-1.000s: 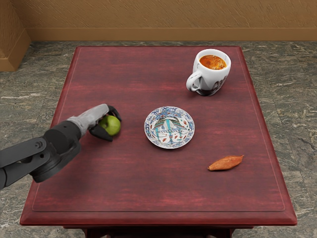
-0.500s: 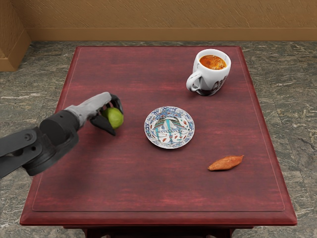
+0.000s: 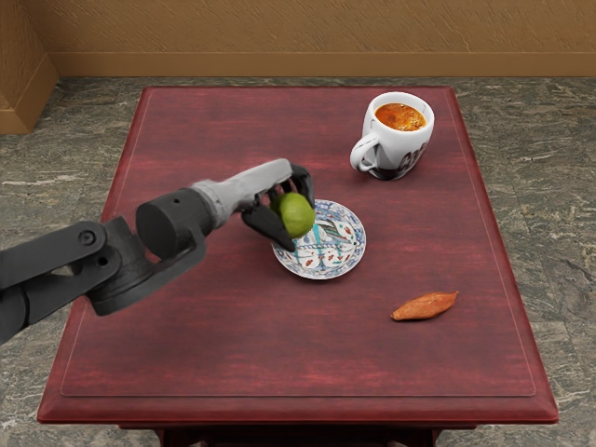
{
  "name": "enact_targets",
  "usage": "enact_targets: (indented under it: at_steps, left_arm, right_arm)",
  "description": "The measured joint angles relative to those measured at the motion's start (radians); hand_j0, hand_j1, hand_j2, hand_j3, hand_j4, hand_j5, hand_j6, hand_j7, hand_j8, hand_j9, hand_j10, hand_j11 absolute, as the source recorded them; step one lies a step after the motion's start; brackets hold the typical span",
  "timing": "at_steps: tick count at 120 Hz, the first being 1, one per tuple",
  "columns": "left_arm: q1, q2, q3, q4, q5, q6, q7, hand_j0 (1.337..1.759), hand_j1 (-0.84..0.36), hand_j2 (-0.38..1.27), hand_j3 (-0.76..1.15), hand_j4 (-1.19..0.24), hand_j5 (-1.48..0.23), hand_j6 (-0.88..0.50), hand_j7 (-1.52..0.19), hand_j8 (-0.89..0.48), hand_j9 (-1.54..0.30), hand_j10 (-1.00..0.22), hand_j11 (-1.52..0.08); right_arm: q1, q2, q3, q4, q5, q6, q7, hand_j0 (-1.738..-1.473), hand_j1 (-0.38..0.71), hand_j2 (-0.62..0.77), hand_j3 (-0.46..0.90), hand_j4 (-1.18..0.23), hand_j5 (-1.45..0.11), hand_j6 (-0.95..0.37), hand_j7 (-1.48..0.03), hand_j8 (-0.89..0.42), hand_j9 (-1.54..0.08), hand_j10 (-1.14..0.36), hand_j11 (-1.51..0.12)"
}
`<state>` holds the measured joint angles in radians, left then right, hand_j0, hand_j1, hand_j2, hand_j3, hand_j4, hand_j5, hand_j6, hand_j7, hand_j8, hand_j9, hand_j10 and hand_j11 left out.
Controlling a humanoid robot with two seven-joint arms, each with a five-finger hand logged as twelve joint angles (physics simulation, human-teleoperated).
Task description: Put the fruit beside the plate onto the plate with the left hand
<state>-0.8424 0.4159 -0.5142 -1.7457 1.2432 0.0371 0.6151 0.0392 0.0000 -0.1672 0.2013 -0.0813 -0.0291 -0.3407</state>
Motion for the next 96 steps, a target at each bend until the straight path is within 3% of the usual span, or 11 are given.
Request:
enact_targets:
  at_steps: [36, 77, 96]
  left_arm:
    - [0.002, -0.137, 0.006, 0.04, -0.001, -0.029, 0.0, 1.641, -0.23, 0.32, 0.0, -0.49, -1.31, -0.25, -1.26, -0.27, -1.27, -0.61, -1.17]
    - [-0.077, -0.278, 0.015, 0.312, 0.01, -0.04, -0.002, 1.639, -0.23, 0.32, 0.0, -0.52, -1.29, -0.27, -1.24, -0.29, -1.24, -0.6, -1.19]
    - [-0.087, -0.286, 0.022, 0.405, 0.012, -0.047, -0.002, 1.64, -0.21, 0.3, 0.0, -0.54, -1.28, -0.29, -1.23, -0.32, -1.24, -0.62, -1.2]
  right_arm:
    - [0.009, 0.0, 0.0, 0.0, 0.0, 0.0, 0.0, -1.658, -0.35, 0.0, 0.0, 0.0, 0.0, 0.0, 0.0, 0.0, 0.0, 0.0, 0.0]
    - [0.014, 0.0, 0.0, 0.0, 0.0, 0.0, 0.0, -1.658, -0.35, 0.0, 0.0, 0.0, 0.0, 0.0, 0.0, 0.0, 0.0, 0.0, 0.0]
    - [0.016, 0.0, 0.0, 0.0, 0.0, 0.0, 0.0, -1.658, -0.35, 0.0, 0.0, 0.0, 0.0, 0.0, 0.0, 0.0, 0.0, 0.0, 0.0]
